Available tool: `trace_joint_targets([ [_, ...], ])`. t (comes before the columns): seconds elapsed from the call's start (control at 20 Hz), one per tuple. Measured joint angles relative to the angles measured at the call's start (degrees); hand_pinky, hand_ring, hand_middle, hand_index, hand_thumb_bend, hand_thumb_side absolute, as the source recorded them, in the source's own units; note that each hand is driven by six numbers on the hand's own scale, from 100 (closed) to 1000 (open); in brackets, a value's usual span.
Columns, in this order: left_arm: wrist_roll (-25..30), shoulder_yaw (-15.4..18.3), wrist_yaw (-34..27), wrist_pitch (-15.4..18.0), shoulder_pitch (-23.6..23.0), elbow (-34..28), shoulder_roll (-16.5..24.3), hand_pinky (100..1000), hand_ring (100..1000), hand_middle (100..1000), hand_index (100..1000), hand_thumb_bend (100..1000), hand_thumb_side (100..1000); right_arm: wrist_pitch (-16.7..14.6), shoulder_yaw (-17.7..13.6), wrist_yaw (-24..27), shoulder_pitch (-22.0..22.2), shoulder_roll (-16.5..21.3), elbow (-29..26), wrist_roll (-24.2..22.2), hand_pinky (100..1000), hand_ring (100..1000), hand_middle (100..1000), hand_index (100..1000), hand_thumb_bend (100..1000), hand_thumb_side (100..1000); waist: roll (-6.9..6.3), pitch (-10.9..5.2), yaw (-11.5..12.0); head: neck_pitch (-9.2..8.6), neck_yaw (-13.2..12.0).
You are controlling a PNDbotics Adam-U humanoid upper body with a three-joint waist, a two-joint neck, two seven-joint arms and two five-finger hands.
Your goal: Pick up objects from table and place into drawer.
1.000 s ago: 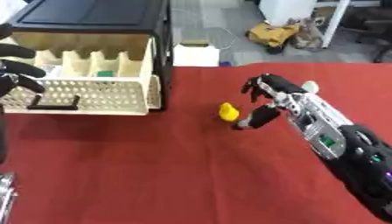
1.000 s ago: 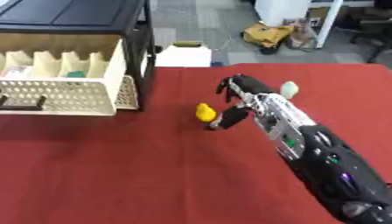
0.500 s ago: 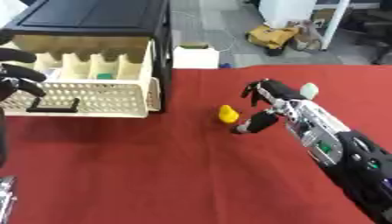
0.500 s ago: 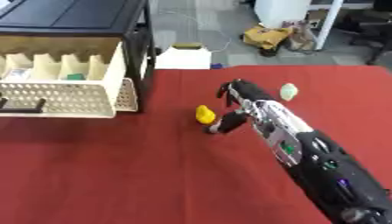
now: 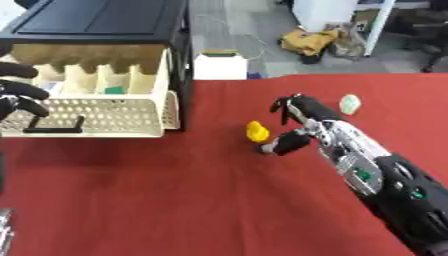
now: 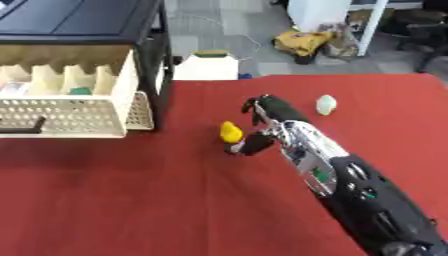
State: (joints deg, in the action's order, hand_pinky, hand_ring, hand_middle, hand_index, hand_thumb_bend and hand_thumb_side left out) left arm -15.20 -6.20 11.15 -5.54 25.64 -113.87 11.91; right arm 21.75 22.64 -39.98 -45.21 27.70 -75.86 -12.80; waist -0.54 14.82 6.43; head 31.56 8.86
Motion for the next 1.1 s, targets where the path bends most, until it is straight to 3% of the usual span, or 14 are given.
trace_joint_targets([
  [0.55, 0.2, -0.3, 0.0, 0.0, 0.0, 0.0, -0.4, 417, 515, 576, 826, 100, 1000, 0.3, 0.0, 0.0, -1.2, -1.5, 1.1, 1.4, 711, 751, 490, 788, 591, 404, -0.04, 0.38, 0.5, -0.70, 1.3],
  [1.1, 0.5, -0.3, 0.0, 0.0, -0.4, 0.0, -0.8, 415, 515, 575, 824, 100, 1000, -0.4, -1.5, -1.3, -1.3, -2.8, 6.8, 3.6, 711, 752, 492, 787, 578, 379, -0.42, 0.76, 1.0, -1.73, 1.9],
])
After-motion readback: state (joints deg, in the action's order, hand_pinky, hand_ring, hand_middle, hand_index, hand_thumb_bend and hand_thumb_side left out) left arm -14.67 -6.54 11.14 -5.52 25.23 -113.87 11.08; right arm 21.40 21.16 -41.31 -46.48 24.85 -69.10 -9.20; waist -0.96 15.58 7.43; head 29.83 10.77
